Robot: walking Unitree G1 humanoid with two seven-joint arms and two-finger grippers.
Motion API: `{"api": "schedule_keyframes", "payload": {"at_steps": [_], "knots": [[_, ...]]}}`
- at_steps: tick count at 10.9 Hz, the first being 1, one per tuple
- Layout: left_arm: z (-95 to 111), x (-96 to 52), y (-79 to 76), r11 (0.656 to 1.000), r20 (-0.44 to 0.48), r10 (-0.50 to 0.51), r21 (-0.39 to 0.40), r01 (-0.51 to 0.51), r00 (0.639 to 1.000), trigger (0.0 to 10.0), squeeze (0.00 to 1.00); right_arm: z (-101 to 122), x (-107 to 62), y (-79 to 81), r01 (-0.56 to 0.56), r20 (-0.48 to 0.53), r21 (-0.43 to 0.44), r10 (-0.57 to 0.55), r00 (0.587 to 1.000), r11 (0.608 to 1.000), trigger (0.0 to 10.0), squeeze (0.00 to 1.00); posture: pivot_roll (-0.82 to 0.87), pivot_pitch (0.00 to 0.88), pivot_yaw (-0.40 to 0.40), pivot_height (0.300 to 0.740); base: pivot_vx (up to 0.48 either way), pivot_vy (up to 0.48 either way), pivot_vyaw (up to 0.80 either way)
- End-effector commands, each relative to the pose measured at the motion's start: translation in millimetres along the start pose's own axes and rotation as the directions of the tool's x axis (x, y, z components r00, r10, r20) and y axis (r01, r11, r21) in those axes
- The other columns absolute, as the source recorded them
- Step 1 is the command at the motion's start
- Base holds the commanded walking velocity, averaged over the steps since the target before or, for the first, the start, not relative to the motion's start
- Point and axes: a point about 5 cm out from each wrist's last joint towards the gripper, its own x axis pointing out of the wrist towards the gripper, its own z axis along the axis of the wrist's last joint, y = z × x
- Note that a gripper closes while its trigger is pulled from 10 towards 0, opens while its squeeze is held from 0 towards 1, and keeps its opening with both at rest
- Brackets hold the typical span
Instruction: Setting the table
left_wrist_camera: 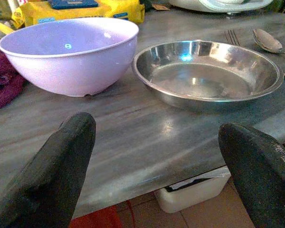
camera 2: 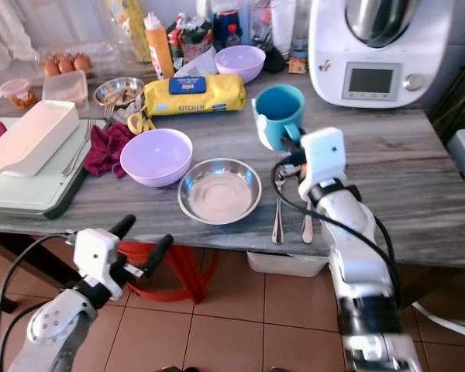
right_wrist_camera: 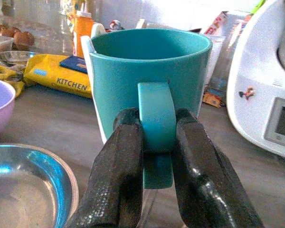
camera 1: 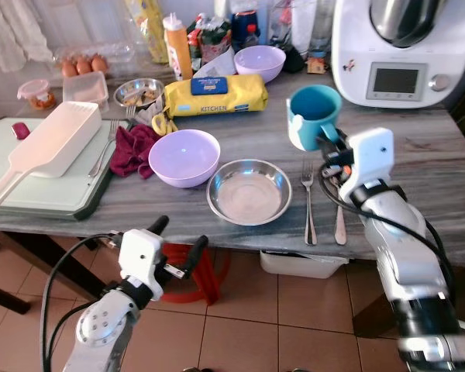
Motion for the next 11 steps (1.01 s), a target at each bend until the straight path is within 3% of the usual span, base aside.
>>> {"api": "schedule_keyframes", "payload": {"at_steps": [1,5,7,11], "knots": [[1.5,-4.1,1.8,1.000,-0.010,0.009,0.006,-0.008,1.000,10.0,0.00,3.1,5.0,1.5,-0.029,0.028,0.017,0.029,0.999,0.999,10.0,0.00,0.01,0.148,0.066,0.740,0.000,0.000,0.00],[9.0,-7.7,1.8,1.000,-0.009,-0.020,0.014,0.021,1.000,10.0,0.00,2.0,26.0,-12.6,-0.059,0.033,0.048,0.058,0.998,0.997,10.0,0.00,0.04,0.142,0.078,0.740,0.000,0.000,0.00],[11.3,-3.8,-0.8,0.999,-0.005,-0.035,0.005,0.035,0.999,10.0,0.00,-7.6,27.6,-17.6,-0.046,0.004,0.089,0.046,0.999,0.995,10.0,0.00,0.05,0.141,0.078,0.740,0.000,0.000,0.00],[19.2,9.6,-9.6,0.993,0.028,-0.105,-0.043,0.106,0.994,10.0,0.00,-16.7,33.1,-11.7,-0.085,-0.012,0.123,0.087,0.996,0.989,10.0,0.00,0.03,0.140,0.084,0.740,0.000,0.000,0.00]]}}
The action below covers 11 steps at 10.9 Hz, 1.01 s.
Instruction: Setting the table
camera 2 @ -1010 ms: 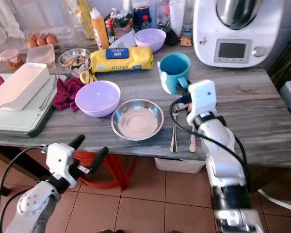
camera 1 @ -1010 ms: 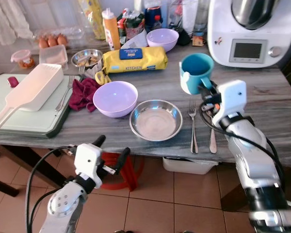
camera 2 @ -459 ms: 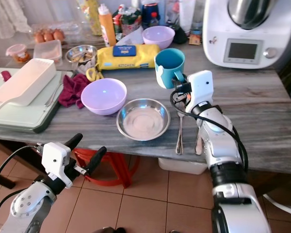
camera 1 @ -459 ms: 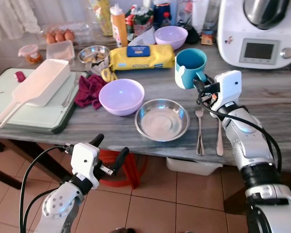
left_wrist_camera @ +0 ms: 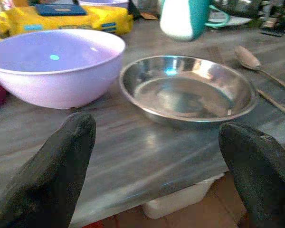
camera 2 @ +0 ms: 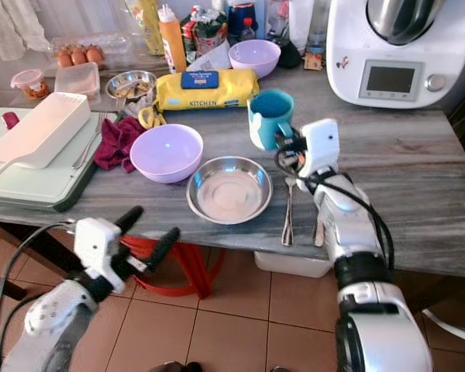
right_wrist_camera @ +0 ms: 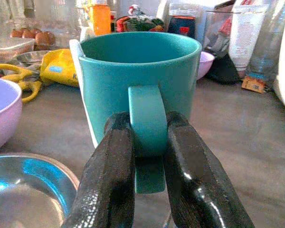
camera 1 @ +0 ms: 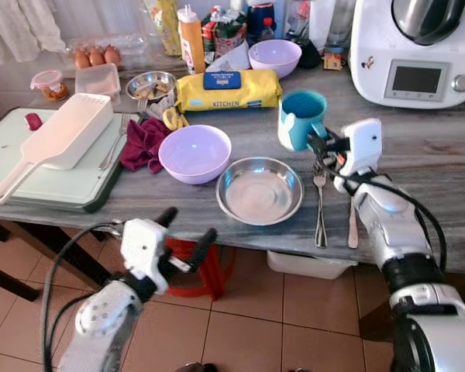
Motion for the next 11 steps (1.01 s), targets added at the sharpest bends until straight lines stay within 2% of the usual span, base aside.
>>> {"api": "schedule_keyframes", "payload": {"at_steps": [1,5,8,11], "knots": [[-0.4,0.5,0.7,1.000,-0.011,-0.011,0.004,0.011,1.000,10.0,0.00,1.8,2.4,1.0,-0.006,0.014,0.011,0.006,1.000,1.000,10.0,0.00,0.02,0.139,0.083,0.740,0.000,0.000,0.00],[0.5,8.2,-4.7,0.998,-0.005,-0.059,0.000,0.059,0.998,10.0,0.00,-5.1,1.8,-4.3,0.006,-0.008,0.075,-0.005,1.000,0.997,10.0,0.00,0.01,0.130,0.082,0.740,0.000,0.000,0.00],[-0.4,11.6,-0.1,0.993,-0.019,-0.110,0.038,0.110,0.994,10.0,0.00,-8.2,3.5,0.2,-0.013,-0.006,0.101,0.013,1.000,0.995,10.0,0.00,0.01,0.128,0.080,0.740,0.000,0.000,0.00],[0.0,13.0,0.4,0.994,-0.017,-0.103,0.036,0.104,0.994,10.0,0.00,-10.1,4.9,1.3,-0.018,-0.011,0.111,0.019,1.000,0.994,10.0,0.00,0.00,0.128,0.084,0.740,0.000,0.000,0.00]]}}
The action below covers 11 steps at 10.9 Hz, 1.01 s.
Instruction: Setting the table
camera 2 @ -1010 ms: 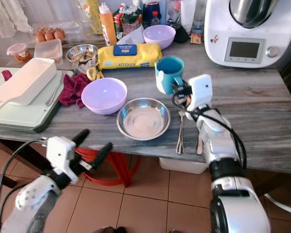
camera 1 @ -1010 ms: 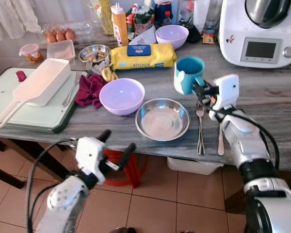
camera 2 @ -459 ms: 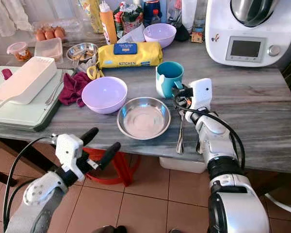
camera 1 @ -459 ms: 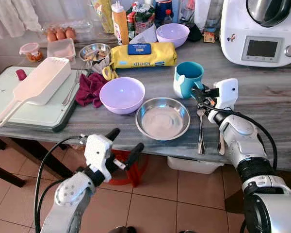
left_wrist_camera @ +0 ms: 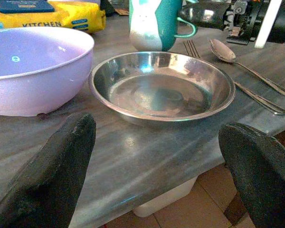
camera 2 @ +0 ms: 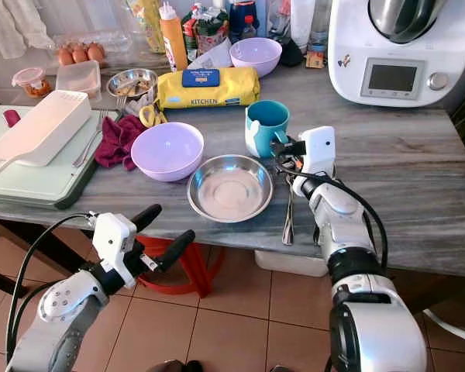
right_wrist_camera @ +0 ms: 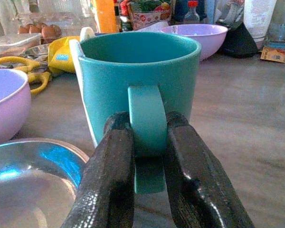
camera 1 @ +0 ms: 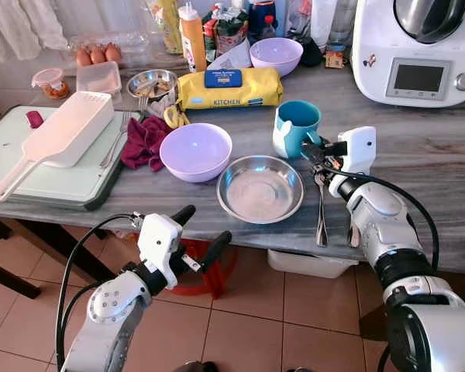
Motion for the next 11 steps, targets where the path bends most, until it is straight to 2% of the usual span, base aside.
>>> {"api": "schedule_keyframes", "payload": {"at_steps": [1,2,4,6,7,9,10,11], "knots": [[0.1,-1.2,-1.8,1.000,-0.002,0.001,0.010,-0.001,1.000,10.0,0.00,5.4,3.5,1.4,-0.011,0.026,0.004,0.011,1.000,1.000,10.0,0.96,0.01,0.127,0.083,0.740,0.000,0.000,0.00],[-1.4,-1.8,-3.5,1.000,-0.004,-0.003,0.006,0.003,1.000,10.0,0.00,2.6,2.4,1.1,-0.009,0.017,-0.001,0.009,1.000,1.000,10.0,0.94,0.01,0.126,0.082,0.740,0.000,0.000,0.00],[-2.0,-0.7,-2.6,1.000,-0.003,-0.007,0.005,0.007,1.000,10.0,0.00,-1.4,0.4,0.0,-0.005,0.003,-0.001,0.005,1.000,1.000,10.0,0.99,0.00,0.126,0.080,0.740,0.000,0.000,0.00],[-1.4,2.3,-1.5,1.000,0.004,-0.005,0.007,0.005,1.000,10.0,0.00,-3.6,-1.4,-2.8,0.005,-0.001,-0.008,-0.005,1.000,1.000,10.0,1.00,0.00,0.120,0.081,0.740,0.000,0.000,0.00],[-2.0,2.7,-2.1,1.000,0.003,-0.008,0.008,0.008,1.000,10.0,0.00,6.3,0.3,-6.3,0.015,0.035,-0.024,-0.014,0.999,1.000,10.0,1.00,0.00,0.117,0.082,0.740,0.000,0.000,0.00],[-1.7,6.8,-1.8,1.000,0.011,-0.009,0.007,0.009,1.000,10.0,0.00,53.0,7.7,-5.6,0.001,0.207,-0.091,0.018,0.978,0.996,10.0,1.00,-0.01,0.100,0.079,0.740,0.000,0.000,0.00],[-1.4,8.7,-1.4,1.000,0.017,-0.007,0.007,0.007,1.000,10.0,0.00,68.9,7.9,-0.8,-0.012,0.264,-0.113,0.042,0.963,0.993,10.0,1.00,-0.02,0.094,0.079,0.740,0.000,0.000,0.00],[-1.0,11.1,-0.5,1.000,0.022,-0.001,0.009,0.001,1.000,10.0,0.00,78.9,0.7,12.6,-0.039,0.317,-0.134,0.080,0.945,0.990,10.0,1.00,-0.03,0.086,0.082,0.740,0.000,0.000,0.00]]}}
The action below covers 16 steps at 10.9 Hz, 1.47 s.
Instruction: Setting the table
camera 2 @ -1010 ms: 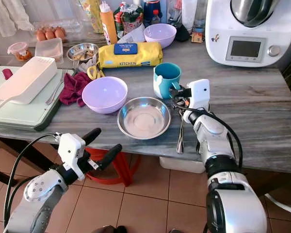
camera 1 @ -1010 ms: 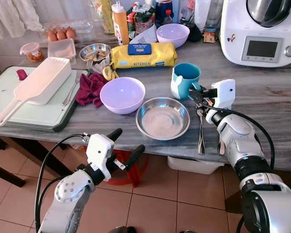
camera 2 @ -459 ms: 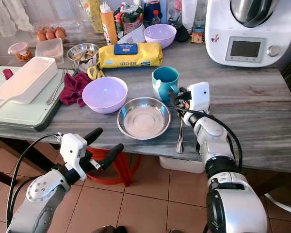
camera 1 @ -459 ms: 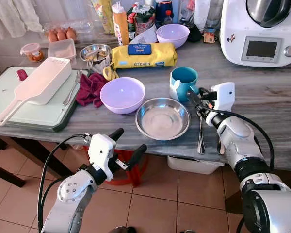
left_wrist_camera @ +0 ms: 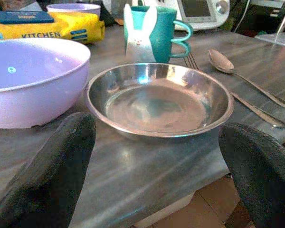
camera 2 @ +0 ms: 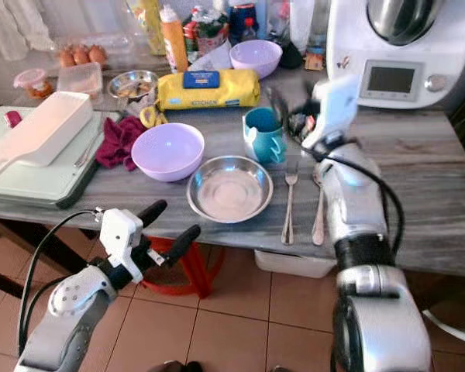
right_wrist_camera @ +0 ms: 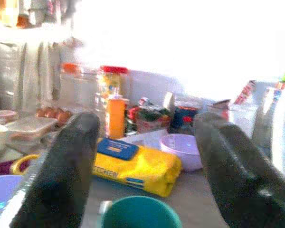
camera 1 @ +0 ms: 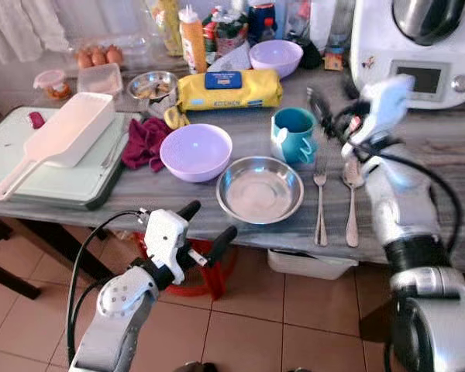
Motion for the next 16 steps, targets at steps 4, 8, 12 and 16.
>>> {"api": "schedule_keyframes", "payload": {"at_steps": [4,8,12,16], "knots": [[-2.9,0.3,5.5,0.998,0.005,0.056,-0.013,-0.056,0.998,10.0,0.00,-7.5,-62.4,36.1,0.194,-0.049,0.138,-0.189,0.981,0.971,10.0,1.00,-0.08,0.069,0.099,0.740,0.000,0.000,0.00],[-0.9,15.2,5.7,0.999,0.026,0.048,-0.015,-0.048,0.998,10.0,0.00,-27.3,-108.9,66.2,0.270,-0.253,0.120,-0.234,0.939,0.955,10.0,1.00,-0.13,0.065,0.120,0.740,0.000,0.000,0.00],[-0.9,15.6,28.5,0.979,0.047,0.200,0.026,-0.202,0.979,10.0,0.00,-16.3,-100.3,62.1,0.245,-0.234,0.075,-0.222,0.947,0.967,10.0,1.00,-0.13,0.053,0.111,0.740,0.000,0.000,0.31],[-1.2,15.9,32.3,0.968,0.066,0.248,0.025,-0.250,0.967,10.0,0.00,-10.6,-92.2,70.3,0.175,-0.210,0.021,-0.167,0.963,0.984,10.0,1.00,-0.12,0.039,0.102,0.740,0.000,0.000,0.80]]}}
